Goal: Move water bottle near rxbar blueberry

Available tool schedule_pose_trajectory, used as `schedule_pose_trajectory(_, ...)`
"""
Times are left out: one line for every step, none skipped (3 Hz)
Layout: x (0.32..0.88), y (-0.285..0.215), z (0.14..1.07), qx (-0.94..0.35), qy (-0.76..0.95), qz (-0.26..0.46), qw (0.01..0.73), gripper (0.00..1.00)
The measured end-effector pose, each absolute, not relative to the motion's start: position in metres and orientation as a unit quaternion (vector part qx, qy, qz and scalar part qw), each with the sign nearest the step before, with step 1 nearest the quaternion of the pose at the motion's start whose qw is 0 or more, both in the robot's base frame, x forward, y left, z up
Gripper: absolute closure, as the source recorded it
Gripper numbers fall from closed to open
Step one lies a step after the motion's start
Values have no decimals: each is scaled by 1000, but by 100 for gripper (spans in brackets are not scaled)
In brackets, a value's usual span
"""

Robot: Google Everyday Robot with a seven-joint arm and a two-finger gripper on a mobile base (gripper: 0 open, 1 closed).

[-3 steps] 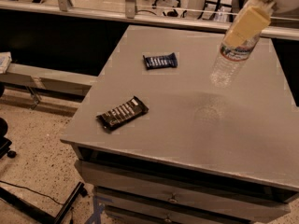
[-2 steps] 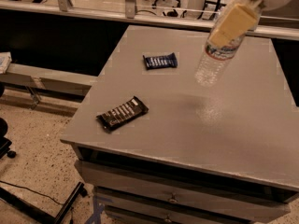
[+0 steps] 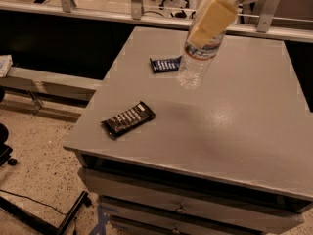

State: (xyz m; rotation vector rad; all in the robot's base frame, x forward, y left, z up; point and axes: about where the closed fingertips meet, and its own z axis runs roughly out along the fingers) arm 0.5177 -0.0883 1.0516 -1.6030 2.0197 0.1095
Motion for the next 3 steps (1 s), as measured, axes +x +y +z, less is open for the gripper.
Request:
schedule_pose_trajectory(517,-56,1050,-627,730,48,267,100)
schedule_pose_trajectory(515,-29,1045,-652,712,46,256,100)
schedule_pose_trajectory(529,-23,1039,-654,715,33,245,100)
